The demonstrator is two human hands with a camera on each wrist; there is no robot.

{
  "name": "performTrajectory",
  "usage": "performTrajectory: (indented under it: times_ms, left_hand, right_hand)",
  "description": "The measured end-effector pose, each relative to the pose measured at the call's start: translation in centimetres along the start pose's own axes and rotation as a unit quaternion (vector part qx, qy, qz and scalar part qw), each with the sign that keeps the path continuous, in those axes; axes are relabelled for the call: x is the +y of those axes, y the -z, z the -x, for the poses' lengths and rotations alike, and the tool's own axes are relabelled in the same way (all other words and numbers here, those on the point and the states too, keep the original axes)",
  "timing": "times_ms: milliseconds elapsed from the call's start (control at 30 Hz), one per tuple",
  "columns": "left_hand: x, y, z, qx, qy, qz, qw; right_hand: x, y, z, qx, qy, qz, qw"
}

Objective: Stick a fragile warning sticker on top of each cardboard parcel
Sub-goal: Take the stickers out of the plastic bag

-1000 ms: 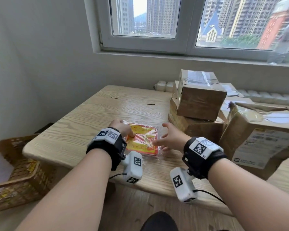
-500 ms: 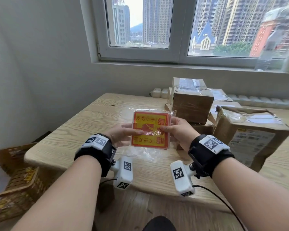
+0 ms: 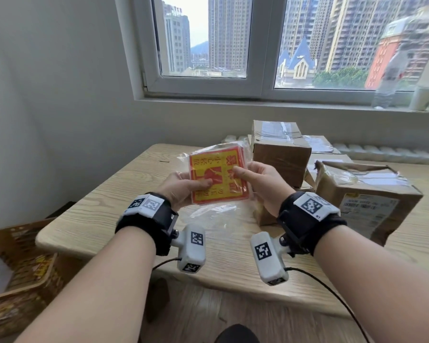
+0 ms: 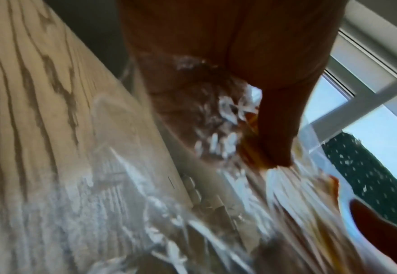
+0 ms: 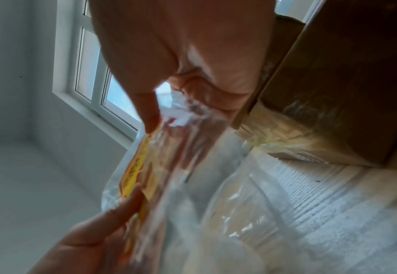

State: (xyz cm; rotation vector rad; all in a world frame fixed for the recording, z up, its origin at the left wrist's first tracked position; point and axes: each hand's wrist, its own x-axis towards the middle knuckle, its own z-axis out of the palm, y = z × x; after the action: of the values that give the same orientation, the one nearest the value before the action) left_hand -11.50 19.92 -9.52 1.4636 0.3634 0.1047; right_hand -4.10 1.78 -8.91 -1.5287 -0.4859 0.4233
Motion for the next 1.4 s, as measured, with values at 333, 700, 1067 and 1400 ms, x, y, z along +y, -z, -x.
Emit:
performTrajectory:
  times_ms: [333,700,1067,1400]
  left_hand:
    - [-1.4,2.8,-2.7,0.188,0.017,0.078,0.979]
    - [-5.4,4.9,-5.1,0.258,0.118,0.067,0.957]
    - [-4.9,1.6,-0.4,0.114,0.198,-0.161,0.960]
    - [-2.2,-0.1,-0.6,0.043,0.146,-0.302,0.941]
  right_hand:
    - [1.5,1.9,-0.1,-0.161,-0.131,0.221,0.953]
    - [2.1,0.5,-0.4,0.032,-0.125,0.255,0.958]
    - [2.1,1.3,0.5,0.012,-0.146,0.444,0.884]
    - [-0.4,3.4,1.9,0.135,-0.027,0.588,0.797]
